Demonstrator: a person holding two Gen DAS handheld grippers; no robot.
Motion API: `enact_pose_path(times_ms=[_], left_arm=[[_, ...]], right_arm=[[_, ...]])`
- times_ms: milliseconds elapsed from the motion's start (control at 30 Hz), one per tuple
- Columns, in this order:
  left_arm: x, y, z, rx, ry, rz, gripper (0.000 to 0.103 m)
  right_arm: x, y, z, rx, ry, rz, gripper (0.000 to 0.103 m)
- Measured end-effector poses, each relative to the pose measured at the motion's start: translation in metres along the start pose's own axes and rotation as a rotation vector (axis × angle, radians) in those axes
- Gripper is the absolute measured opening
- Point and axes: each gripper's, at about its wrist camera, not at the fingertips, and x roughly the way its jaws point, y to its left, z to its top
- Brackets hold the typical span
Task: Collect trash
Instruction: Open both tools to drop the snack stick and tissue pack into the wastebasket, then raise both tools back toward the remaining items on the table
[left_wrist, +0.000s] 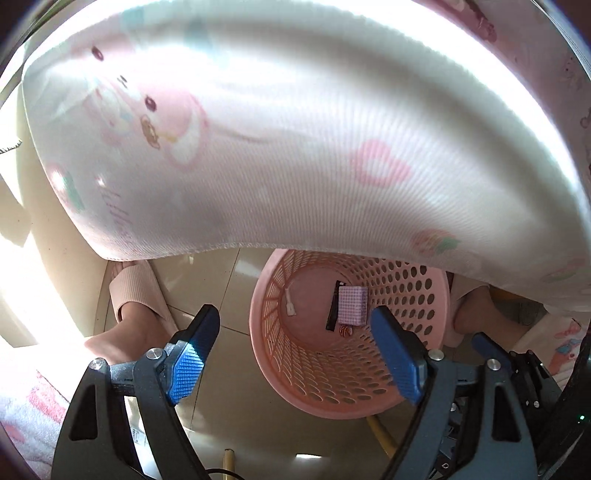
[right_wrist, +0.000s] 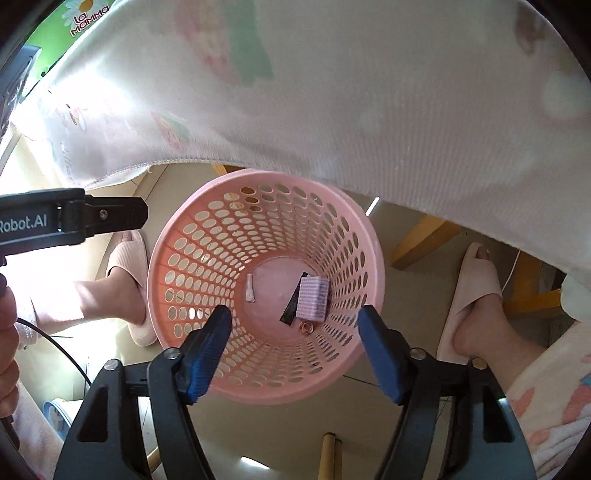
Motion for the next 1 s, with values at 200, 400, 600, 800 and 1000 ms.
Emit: enact_pose_path(times_ms=[200, 400, 600, 800, 1000], left_arm=[[-0.040, -0.005, 0.003, 0.040, -0.137, 0.030, 0.083], [-0.084, -0.008, 0.008, 0.076, -0.299, 0.059, 0.094], [-0.102, -0.002, 0.012, 0.075, -0.355, -0.005, 0.094], [-0.119, -0.003, 0.011, 0.075, -0.418, 0.021, 0.094], [-0.133, 0.005, 0.014, 0.032, -0.425, -0.037, 0.097]], right_arm=[[-0.033, 0.009, 0.003, -0.052, -0.129, -0.080, 0.076], [-0.069, 0.009, 0.006, -0.063, -0.257, -0.119, 0.079], [-0.088, 0.007, 0.012, -0.050, -0.323, -0.115, 0.083], [-0.101, 0.009, 0.014, -0.037, -0.356, -0.054, 0.083], [-0.121, 0.017, 0.015, -0.031, -0.421, -0.010, 0.083]])
